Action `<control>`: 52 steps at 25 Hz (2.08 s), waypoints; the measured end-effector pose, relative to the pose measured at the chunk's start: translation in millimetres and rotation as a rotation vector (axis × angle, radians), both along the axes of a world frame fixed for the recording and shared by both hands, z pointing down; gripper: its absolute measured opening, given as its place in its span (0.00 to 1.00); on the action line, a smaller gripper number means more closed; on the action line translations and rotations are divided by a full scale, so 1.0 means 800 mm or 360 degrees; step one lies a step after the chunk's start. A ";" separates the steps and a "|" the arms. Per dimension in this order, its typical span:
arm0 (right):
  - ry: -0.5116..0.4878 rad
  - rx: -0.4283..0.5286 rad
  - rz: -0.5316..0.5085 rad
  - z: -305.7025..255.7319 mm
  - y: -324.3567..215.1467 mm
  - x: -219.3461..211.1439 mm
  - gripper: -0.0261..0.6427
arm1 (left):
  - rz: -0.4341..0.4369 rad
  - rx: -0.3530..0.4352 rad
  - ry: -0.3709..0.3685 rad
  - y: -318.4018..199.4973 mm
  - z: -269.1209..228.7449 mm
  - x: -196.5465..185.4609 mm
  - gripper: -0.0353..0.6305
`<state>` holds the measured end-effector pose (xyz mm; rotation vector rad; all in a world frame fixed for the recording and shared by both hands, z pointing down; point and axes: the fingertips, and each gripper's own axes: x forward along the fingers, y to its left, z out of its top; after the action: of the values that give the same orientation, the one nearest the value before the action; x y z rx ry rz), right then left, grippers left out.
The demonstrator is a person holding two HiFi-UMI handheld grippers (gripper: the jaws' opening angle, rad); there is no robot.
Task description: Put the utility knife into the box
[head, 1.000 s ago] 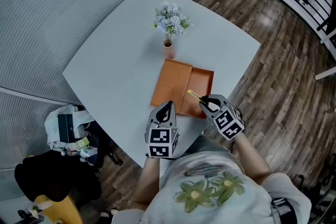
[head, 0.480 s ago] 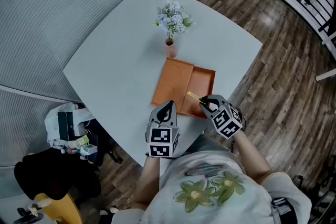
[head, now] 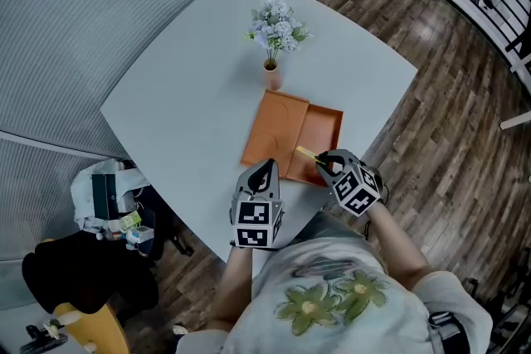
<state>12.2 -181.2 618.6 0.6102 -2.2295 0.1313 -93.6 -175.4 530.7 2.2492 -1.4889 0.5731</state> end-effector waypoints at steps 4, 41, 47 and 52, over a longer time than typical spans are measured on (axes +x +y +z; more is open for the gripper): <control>0.0044 -0.0013 -0.0030 0.012 0.000 0.000 0.14 | -0.0007 -0.0013 0.0009 -0.001 0.002 -0.002 0.05; 0.0514 -0.0123 -0.0422 0.096 0.010 -0.009 0.14 | -0.0027 -0.0050 0.0037 -0.003 0.012 -0.012 0.05; 0.0593 -0.0149 -0.0475 0.108 0.013 -0.012 0.14 | -0.0026 -0.0059 0.0035 -0.002 0.014 -0.014 0.05; 0.0650 -0.0176 -0.0513 0.120 0.017 -0.012 0.14 | -0.0023 -0.0066 0.0027 0.000 0.016 -0.013 0.05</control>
<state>2.2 -167.6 714.7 0.1887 -1.8777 -0.0332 -104.0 -175.3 543.8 2.2045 -1.4707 0.5738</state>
